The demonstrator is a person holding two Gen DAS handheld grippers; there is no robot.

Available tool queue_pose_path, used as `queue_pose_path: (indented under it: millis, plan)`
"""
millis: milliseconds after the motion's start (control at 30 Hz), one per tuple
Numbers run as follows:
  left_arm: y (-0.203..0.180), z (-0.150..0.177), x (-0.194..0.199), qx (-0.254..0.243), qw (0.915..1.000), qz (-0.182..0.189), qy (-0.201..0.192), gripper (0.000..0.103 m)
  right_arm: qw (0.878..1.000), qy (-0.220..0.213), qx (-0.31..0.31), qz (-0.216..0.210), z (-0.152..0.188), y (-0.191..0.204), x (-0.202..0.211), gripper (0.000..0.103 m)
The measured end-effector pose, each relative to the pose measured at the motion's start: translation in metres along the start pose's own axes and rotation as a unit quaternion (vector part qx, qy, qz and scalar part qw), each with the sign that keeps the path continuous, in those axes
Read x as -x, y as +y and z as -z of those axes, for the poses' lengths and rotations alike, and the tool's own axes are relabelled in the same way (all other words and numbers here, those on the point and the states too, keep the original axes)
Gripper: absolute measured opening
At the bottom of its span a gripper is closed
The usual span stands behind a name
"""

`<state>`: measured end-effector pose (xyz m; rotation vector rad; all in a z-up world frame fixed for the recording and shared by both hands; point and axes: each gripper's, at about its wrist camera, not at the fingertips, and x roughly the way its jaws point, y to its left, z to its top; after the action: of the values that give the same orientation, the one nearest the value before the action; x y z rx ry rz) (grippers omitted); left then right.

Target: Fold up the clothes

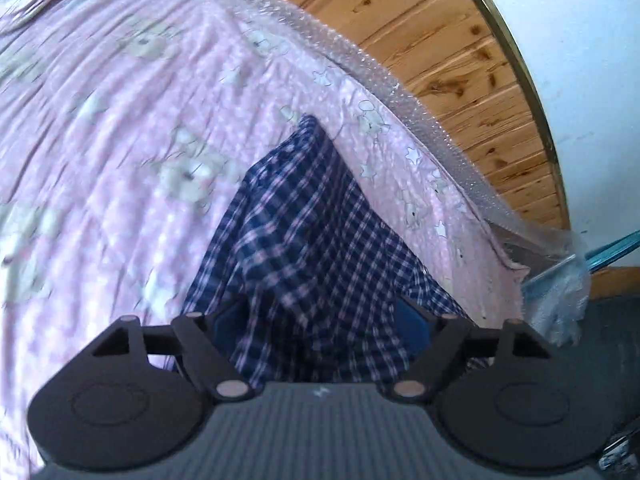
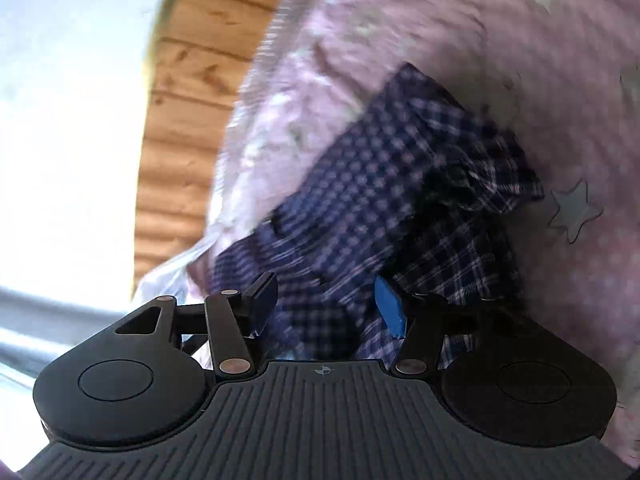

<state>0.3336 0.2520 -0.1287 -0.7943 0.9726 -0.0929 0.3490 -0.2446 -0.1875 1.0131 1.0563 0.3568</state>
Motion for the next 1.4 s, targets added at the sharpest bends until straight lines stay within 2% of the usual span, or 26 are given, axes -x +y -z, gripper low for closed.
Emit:
queue_pose_path:
  millis: [133, 167, 300, 367, 500, 700, 767, 900, 1033, 1133, 1167, 1200, 1233, 1267, 1300, 1400]
  plan:
    - [0.002, -0.005, -0.013, 0.003, 0.9999, -0.016, 0.000, 0.080, 1.000, -0.011, -0.009, -0.011, 0.005, 0.000, -0.016, 0.047]
    - [0.003, -0.004, -0.013, 0.007, 0.9998, -0.016, 0.001, 0.080, 1.000, -0.009, -0.009, -0.018, 0.006, 0.001, -0.019, 0.039]
    - [0.013, 0.002, -0.007, 0.036, 0.9991, -0.021, -0.002, 0.080, 1.000, -0.004, -0.013, -0.019, 0.012, 0.001, -0.024, 0.039]
    - [0.022, 0.007, -0.002, 0.068, 0.9973, -0.022, -0.012, 0.080, 1.000, -0.010, -0.023, -0.009, 0.015, -0.002, -0.022, 0.042]
    - [0.029, 0.018, 0.008, 0.109, 0.9934, -0.019, -0.029, 0.080, 0.997, -0.032, -0.073, -0.017, 0.013, -0.014, -0.016, 0.044]
    - [0.041, 0.029, 0.018, 0.149, 0.9882, -0.014, -0.035, 0.080, 0.989, -0.053, -0.138, -0.029, 0.010, -0.028, 0.004, 0.048]
    - [0.042, 0.029, 0.019, 0.156, 0.9871, -0.011, -0.036, 0.080, 0.989, -0.052, -0.137, -0.020, 0.009, -0.030, 0.008, 0.049]
    - [0.038, 0.022, 0.015, 0.163, 0.9858, -0.011, -0.037, 0.093, 0.991, -0.045, -0.123, -0.005, 0.006, -0.031, 0.001, 0.049]
    - [0.024, 0.007, 0.001, 0.148, 0.9883, -0.014, -0.033, 0.092, 0.995, -0.027, -0.095, -0.004, -0.001, -0.017, -0.021, 0.050]
    - [0.015, 0.001, -0.005, 0.133, 0.9907, -0.016, -0.023, 0.084, 0.998, -0.011, -0.068, 0.004, -0.001, -0.005, -0.033, 0.050]
    - [0.012, -0.001, -0.007, 0.127, 0.9916, -0.017, -0.019, 0.074, 0.998, -0.008, -0.058, 0.009, -0.001, -0.002, -0.037, 0.044]
    - [0.009, -0.003, -0.008, 0.121, 0.9923, -0.018, -0.015, 0.059, 0.999, -0.003, -0.048, 0.013, 0.000, -0.001, -0.039, 0.027]
    - [0.007, -0.004, -0.009, 0.114, 0.9931, -0.025, -0.010, 0.052, 0.999, 0.001, -0.040, 0.016, 0.000, 0.000, -0.041, 0.017]
    - [0.004, -0.005, -0.010, 0.106, 0.9938, -0.032, -0.005, 0.036, 0.999, 0.002, -0.035, 0.019, 0.001, 0.001, -0.042, 0.009]
    - [0.002, -0.005, -0.011, 0.098, 0.9944, -0.040, 0.000, 0.015, 0.999, 0.001, -0.030, 0.021, 0.002, 0.002, -0.041, 0.005]
    - [-0.002, -0.004, -0.002, 0.085, 0.9959, -0.030, 0.003, 0.012, 1.000, -0.006, -0.016, 0.023, 0.006, 0.007, -0.034, 0.001]
